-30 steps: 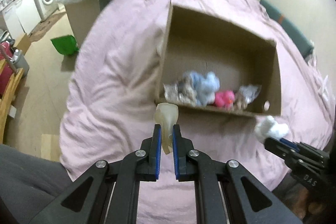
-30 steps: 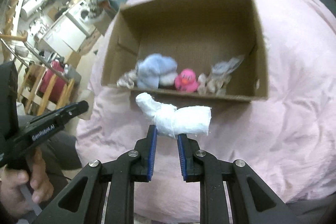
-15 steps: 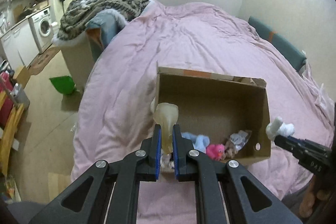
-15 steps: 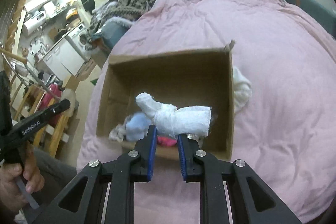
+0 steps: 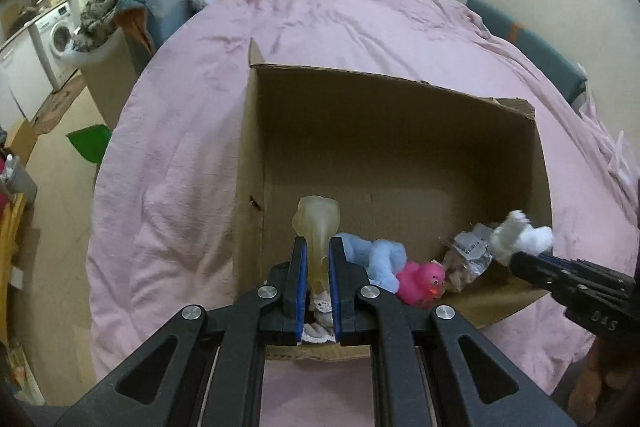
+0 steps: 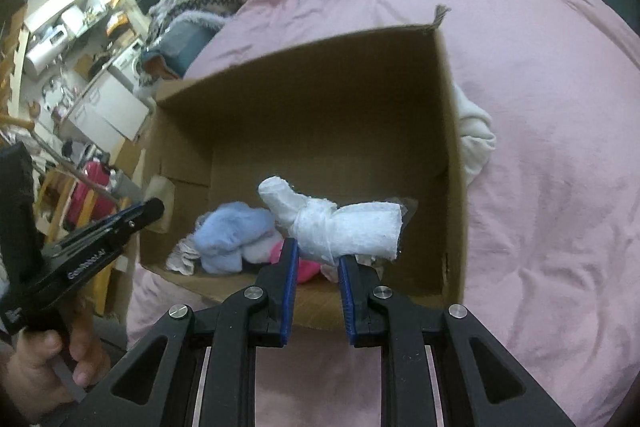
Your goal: Organize soft objects
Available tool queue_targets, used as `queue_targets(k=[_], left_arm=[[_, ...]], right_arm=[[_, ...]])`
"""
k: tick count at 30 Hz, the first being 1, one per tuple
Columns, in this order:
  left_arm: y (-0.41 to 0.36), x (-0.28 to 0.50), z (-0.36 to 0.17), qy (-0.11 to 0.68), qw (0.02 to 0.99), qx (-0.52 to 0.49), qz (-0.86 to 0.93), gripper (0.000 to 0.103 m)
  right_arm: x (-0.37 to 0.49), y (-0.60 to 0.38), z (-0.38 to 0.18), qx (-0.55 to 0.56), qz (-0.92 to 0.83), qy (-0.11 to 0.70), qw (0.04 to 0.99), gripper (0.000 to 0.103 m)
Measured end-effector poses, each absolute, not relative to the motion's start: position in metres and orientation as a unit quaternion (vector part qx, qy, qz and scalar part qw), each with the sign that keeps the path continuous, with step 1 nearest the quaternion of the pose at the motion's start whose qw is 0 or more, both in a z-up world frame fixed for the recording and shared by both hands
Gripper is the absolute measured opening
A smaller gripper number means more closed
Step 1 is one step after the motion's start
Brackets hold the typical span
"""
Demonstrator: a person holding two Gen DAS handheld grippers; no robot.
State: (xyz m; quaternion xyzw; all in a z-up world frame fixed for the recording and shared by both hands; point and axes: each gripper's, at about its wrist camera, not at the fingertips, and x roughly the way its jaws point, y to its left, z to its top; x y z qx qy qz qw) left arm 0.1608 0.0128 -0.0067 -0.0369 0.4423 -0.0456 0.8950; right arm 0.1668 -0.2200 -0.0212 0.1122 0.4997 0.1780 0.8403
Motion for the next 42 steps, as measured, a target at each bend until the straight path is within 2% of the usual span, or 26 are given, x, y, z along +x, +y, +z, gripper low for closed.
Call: queue_targets(k=[14, 17, 23, 24, 26, 30, 31, 33, 34, 35, 42], left_arm=[[0.01, 0.168, -0.011, 0.435, 0.898, -0.035, -0.045, 0.015], [0.009, 0.167, -0.012, 0.436, 0.898, -0.036, -0.046, 0.021], [0.005, 0.165, -0.012, 0.434, 0.899, -0.029, -0.05, 0.033], [0.004, 0.164, -0.011, 0.433, 0.9, -0.026, -0.049, 0.04], [0.002, 0.162, -0.009, 0.427, 0.903, -0.024, -0.045, 0.06], [0.004, 0.158, -0.002, 0.412, 0.91, -0.024, -0.036, 0.066], [0.005, 0.158, -0.002, 0.411, 0.911, -0.023, -0.033, 0.066], [0.007, 0.158, -0.001, 0.41, 0.911, -0.023, -0.029, 0.066], [0.008, 0.157, 0.0, 0.409, 0.912, -0.024, -0.027, 0.066], [0.01, 0.157, 0.001, 0.408, 0.912, -0.025, -0.026, 0.066], [0.017, 0.15, 0.009, 0.402, 0.915, -0.033, -0.019, 0.066]], right_arm=[[0.182, -0.205, -0.047, 0.099, 0.172, 0.538, 0.819, 0.021], [0.184, -0.205, -0.05, 0.1, 0.17, 0.543, 0.816, 0.022], [0.183, -0.205, -0.052, 0.104, 0.171, 0.547, 0.813, 0.022], [0.184, -0.205, -0.052, 0.103, 0.172, 0.546, 0.813, 0.023], [0.184, -0.205, -0.051, 0.104, 0.173, 0.544, 0.815, 0.023], [0.181, -0.207, -0.049, 0.109, 0.177, 0.538, 0.817, 0.026], [0.181, -0.207, -0.048, 0.111, 0.177, 0.537, 0.818, 0.028], [0.18, -0.209, -0.046, 0.116, 0.179, 0.532, 0.819, 0.041], [0.179, -0.21, -0.044, 0.12, 0.18, 0.528, 0.821, 0.061], [0.177, -0.211, -0.041, 0.124, 0.181, 0.521, 0.825, 0.072], [0.171, -0.216, -0.027, 0.116, 0.168, 0.494, 0.845, 0.073]])
